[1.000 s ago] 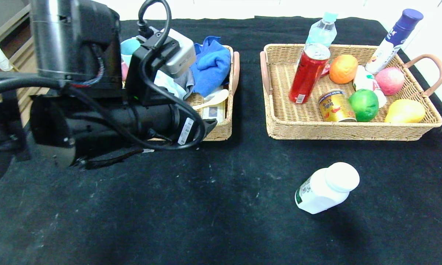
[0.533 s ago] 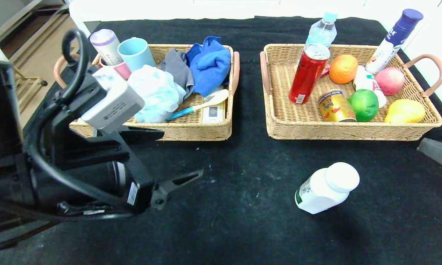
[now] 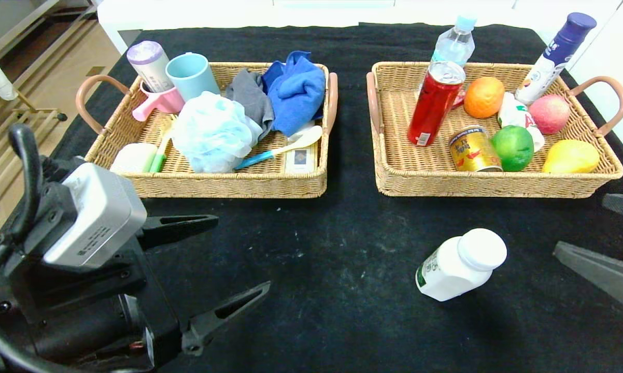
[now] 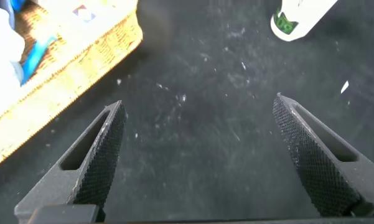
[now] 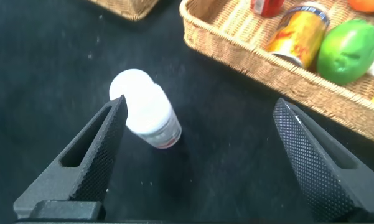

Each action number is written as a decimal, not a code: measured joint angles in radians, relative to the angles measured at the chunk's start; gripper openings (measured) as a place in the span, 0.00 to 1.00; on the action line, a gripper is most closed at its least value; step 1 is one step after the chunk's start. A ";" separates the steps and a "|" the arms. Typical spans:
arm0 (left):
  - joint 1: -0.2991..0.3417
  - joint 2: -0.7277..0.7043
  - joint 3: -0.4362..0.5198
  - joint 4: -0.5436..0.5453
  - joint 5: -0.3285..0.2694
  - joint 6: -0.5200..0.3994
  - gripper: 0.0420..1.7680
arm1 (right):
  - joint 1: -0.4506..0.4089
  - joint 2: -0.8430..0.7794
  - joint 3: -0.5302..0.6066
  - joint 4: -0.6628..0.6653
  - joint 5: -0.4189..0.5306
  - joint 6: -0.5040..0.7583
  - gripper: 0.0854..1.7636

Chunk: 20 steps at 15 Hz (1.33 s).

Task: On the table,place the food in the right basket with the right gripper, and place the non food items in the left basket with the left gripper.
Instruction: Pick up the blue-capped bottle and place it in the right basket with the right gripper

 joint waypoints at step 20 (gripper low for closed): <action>0.004 -0.003 0.044 -0.019 0.005 0.003 0.97 | 0.151 0.153 0.080 -0.027 -0.015 0.016 0.97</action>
